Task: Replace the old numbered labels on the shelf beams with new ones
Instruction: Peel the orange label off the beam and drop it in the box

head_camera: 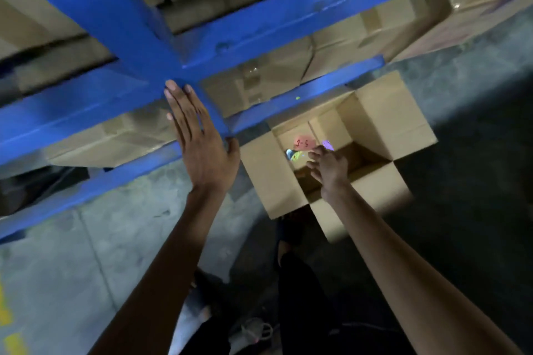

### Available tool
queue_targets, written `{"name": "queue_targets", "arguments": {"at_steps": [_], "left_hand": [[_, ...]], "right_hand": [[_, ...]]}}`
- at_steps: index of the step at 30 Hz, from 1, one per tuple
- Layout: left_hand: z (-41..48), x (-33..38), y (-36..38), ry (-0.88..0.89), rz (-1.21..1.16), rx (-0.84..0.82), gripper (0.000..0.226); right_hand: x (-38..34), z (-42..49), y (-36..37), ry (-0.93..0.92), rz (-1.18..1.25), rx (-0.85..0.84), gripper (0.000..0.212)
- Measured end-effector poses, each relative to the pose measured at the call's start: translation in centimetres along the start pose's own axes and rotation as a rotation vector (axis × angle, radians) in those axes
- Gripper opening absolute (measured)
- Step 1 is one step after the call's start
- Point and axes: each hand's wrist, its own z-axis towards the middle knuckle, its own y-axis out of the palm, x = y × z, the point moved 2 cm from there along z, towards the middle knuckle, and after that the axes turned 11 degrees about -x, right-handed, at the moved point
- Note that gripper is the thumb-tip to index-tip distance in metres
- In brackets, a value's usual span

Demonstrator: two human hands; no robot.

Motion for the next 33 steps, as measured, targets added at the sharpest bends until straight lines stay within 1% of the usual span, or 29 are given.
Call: {"name": "queue_targets", "arguments": {"at_steps": [4,8,10,12,15,18,23,24,27,29,31,33], "left_hand": [[0.1,-0.7,3.9,-0.041,-0.024,-0.052,0.109],[0.6,-1.2,5.8,-0.081,0.017,-0.075,0.113],[0.7,-1.2,6.1,-0.089,0.032,-0.071,0.112],[0.7,-1.1,6.2,-0.090,0.047,-0.064,0.112],[0.8,-1.0,6.5,-0.099,0.045,-0.049,0.110],[1.0,-1.0,6.7,-0.113,0.016,-0.051,0.108],[1.3,-0.8,7.1,-0.134,-0.004,-0.049,0.107],[1.3,-0.6,7.1,-0.135,-0.009,-0.050,0.107],[1.2,-0.4,7.1,-0.140,-0.018,-0.062,0.105],[1.3,-0.5,7.2,-0.140,-0.011,-0.075,0.106],[1.4,-0.8,7.3,-0.141,0.004,-0.086,0.107],[1.4,-1.0,7.3,-0.134,0.022,-0.094,0.106]], "right_hand": [[1.8,4.5,-3.9,0.084,-0.020,0.085,0.025],[3.0,6.9,-7.3,0.127,-0.086,0.098,0.014],[3.1,7.4,-8.4,0.143,-0.150,0.094,0.014],[2.9,7.6,-9.3,0.169,-0.203,0.098,0.015],[2.8,7.9,-10.3,0.206,-0.196,0.115,0.020],[2.7,8.3,-10.7,0.204,-0.186,0.107,0.016],[2.5,9.6,-11.2,0.182,-0.175,0.098,0.004],[2.5,9.8,-11.3,0.184,-0.167,0.100,0.004],[2.7,10.3,-11.8,0.203,-0.172,0.095,0.014],[2.9,10.6,-12.3,0.212,-0.175,0.113,0.015],[3.1,10.7,-12.7,0.216,-0.172,0.151,0.009],[3.5,10.9,-13.1,0.217,-0.165,0.183,0.012]]}}
